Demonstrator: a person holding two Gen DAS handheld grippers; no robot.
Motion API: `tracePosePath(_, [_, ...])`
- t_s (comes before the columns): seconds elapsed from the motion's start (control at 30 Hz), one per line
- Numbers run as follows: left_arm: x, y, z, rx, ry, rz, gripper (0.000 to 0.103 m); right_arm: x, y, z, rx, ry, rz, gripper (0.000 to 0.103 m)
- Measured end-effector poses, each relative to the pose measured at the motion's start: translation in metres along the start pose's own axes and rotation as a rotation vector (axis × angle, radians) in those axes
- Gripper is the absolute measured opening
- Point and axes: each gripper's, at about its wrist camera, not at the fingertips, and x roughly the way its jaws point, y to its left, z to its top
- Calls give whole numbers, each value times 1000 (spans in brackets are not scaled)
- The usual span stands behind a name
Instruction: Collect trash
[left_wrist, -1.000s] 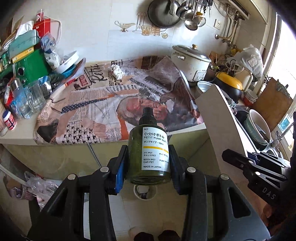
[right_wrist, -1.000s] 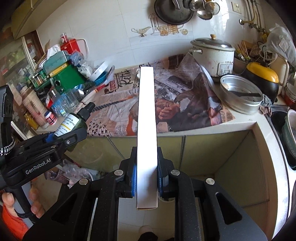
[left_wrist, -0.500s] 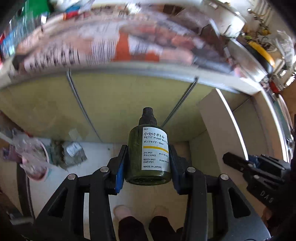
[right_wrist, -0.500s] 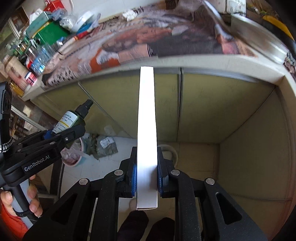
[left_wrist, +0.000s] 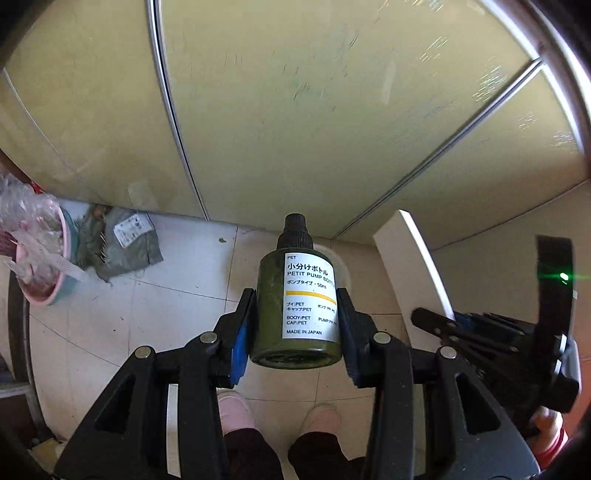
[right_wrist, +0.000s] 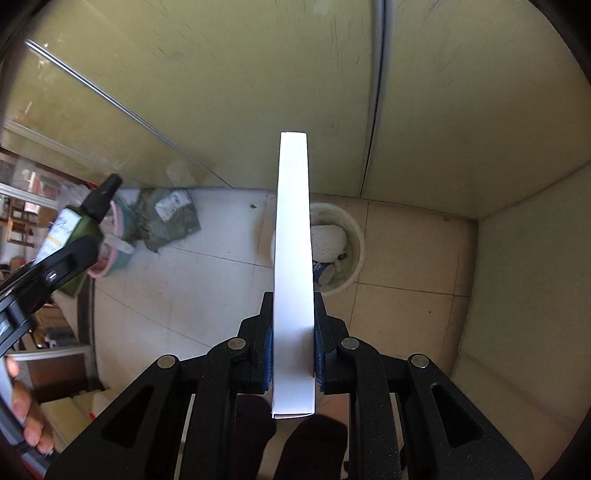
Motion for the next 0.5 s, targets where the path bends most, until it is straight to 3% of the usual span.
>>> tracePosePath(0.13, [28, 2, 0, 7, 2, -4, 41, 37, -6, 10, 8, -6, -17, 18])
tracePosePath(0.23, [46, 1, 4, 18, 4, -20, 41, 53, -8, 14, 11, 3, -37, 31])
tracePosePath(0.5, [77, -24, 17, 48, 47, -95, 41, 27, -36, 10, 108, -76, -10, 39])
